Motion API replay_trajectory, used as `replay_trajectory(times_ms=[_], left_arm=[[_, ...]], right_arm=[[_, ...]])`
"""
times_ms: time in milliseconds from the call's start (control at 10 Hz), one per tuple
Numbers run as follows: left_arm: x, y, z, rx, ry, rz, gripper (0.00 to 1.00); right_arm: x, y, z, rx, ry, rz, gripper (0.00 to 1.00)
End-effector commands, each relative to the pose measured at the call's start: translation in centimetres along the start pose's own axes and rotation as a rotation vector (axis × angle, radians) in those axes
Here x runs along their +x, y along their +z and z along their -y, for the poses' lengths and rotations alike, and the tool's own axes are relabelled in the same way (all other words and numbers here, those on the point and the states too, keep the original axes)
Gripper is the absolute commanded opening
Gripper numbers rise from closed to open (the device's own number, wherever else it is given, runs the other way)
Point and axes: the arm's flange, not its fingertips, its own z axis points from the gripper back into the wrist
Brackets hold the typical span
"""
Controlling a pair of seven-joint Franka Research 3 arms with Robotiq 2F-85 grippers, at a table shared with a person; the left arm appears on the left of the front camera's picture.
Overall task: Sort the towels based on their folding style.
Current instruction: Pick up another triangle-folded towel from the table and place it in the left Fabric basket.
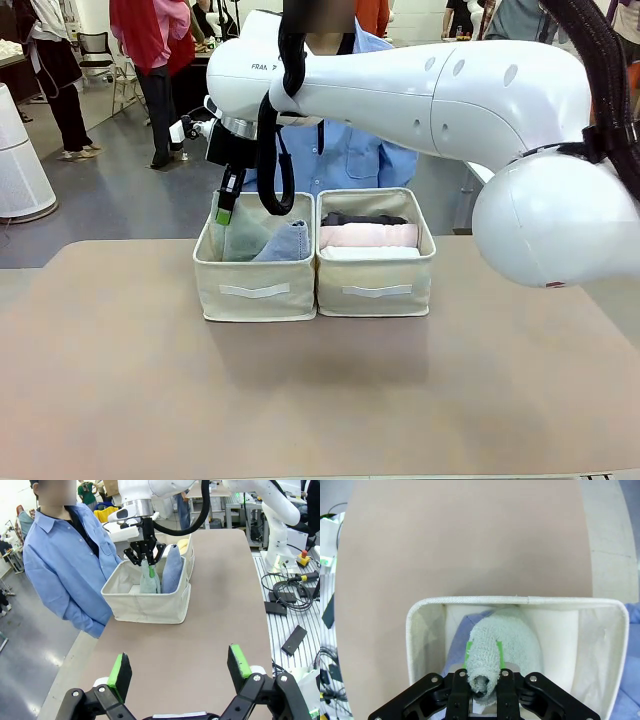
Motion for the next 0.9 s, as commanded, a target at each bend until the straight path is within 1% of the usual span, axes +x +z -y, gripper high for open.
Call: replay_trajectory(times_ms=[0,700,800], left_arm=[[0.03,-0.05,0.24,0.010,-0.019,0.021,1.00],[0.03,-0.05,0.24,0.010,-0.019,0.021,1.00],[0.03,-0.05,0.24,0.010,-0.019,0.021,1.00]], right_arm=[[1.13,-0.40,1.22,0.021,-0.023,-0.025,0.17],[0.89,-1.18,1.11,0.060,-0.007,-0.028,0.17],[0.89,-1.18,1.05,0.061,-0.001,-0.022,0.58]])
